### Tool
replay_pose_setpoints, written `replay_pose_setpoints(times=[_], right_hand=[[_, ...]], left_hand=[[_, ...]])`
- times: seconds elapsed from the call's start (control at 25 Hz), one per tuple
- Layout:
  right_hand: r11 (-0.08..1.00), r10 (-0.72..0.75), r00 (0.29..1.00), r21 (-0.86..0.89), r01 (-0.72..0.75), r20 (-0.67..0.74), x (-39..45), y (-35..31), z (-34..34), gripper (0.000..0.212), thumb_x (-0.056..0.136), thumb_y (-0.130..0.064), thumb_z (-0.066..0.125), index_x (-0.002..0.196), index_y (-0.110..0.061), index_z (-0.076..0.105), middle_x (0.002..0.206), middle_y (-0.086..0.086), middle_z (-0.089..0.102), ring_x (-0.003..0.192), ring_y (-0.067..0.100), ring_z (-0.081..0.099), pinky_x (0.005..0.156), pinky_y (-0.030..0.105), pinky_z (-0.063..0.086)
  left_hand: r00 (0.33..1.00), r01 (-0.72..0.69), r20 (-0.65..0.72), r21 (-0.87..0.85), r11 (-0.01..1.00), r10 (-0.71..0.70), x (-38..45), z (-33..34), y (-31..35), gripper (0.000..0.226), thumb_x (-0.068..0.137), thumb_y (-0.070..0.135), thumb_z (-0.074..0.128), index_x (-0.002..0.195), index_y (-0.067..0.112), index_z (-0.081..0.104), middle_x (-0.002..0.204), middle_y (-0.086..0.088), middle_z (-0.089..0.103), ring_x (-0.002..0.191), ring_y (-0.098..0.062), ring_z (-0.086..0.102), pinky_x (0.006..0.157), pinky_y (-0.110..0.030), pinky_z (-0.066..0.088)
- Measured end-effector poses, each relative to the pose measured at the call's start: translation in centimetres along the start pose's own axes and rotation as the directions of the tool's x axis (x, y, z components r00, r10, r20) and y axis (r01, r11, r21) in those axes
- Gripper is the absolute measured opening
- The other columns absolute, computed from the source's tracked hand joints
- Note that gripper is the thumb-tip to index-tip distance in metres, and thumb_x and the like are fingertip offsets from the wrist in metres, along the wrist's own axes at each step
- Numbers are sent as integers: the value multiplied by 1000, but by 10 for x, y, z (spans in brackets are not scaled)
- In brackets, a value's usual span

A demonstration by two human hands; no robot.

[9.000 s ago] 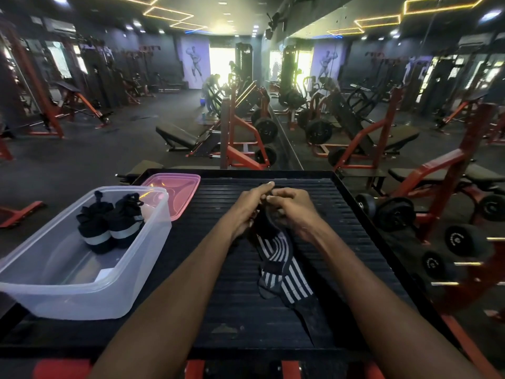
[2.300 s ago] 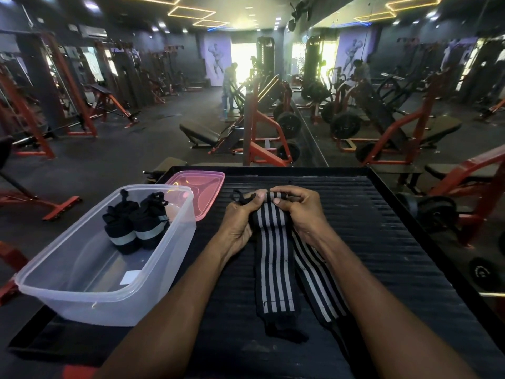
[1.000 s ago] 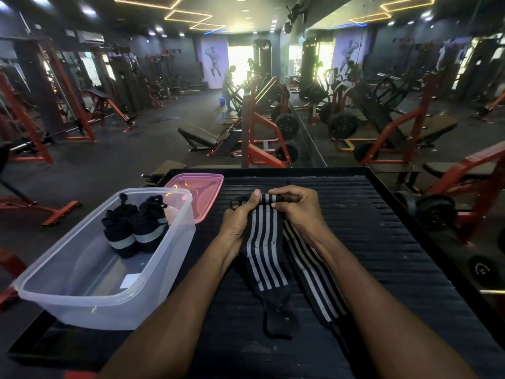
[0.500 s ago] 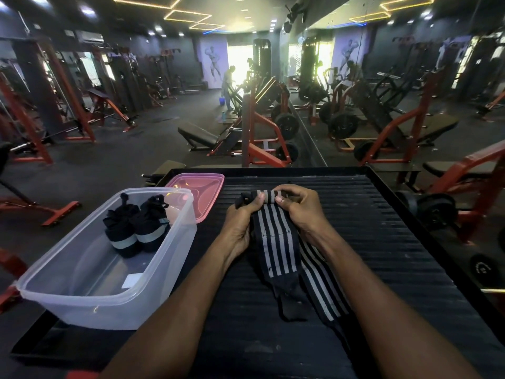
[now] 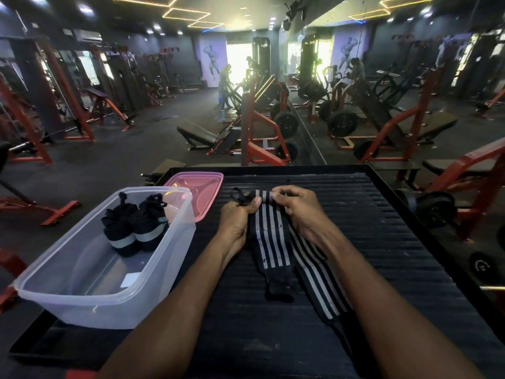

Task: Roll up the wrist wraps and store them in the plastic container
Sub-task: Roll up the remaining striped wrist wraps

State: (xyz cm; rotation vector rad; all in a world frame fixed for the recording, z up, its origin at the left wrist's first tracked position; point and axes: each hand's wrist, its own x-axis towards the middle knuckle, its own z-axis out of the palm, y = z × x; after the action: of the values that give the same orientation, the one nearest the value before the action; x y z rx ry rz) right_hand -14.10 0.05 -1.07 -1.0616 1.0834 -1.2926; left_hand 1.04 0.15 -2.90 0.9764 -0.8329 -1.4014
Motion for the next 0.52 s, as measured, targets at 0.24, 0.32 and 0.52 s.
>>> replay_pose_setpoints(times=[0.24,0.32,0.52], right_hand=[[988,-98,994,-129,90,-56,2,4,0,25,84,7,71,95,-14,75,101,10,73,94,22,72,82,37,62],[977,-134,990,-175,124,-47,0,3,-1,30,81,12,71,93,-15,74,102,10,73,93,19,71,81,35,61],[994,-52,998,-96,48,-37,1,2,0,29,81,11,69,98,-13,73,98,10,73,91,24,73,82,37,62]], left_hand=[[997,19,74,-45,999,-16,-1,3,-3,37,88,7,70,120,-10,63,119,-29,67,109,-39,67,102,-51,51],[999,3,36,-29,1000,-2,0,3,-5,35,87,12,74,114,-9,67,113,-26,71,106,-38,69,100,-50,53],[999,-43,5,83,996,43,0,1,-2,9,88,4,71,89,12,76,93,-12,78,93,-27,73,93,-41,56]])
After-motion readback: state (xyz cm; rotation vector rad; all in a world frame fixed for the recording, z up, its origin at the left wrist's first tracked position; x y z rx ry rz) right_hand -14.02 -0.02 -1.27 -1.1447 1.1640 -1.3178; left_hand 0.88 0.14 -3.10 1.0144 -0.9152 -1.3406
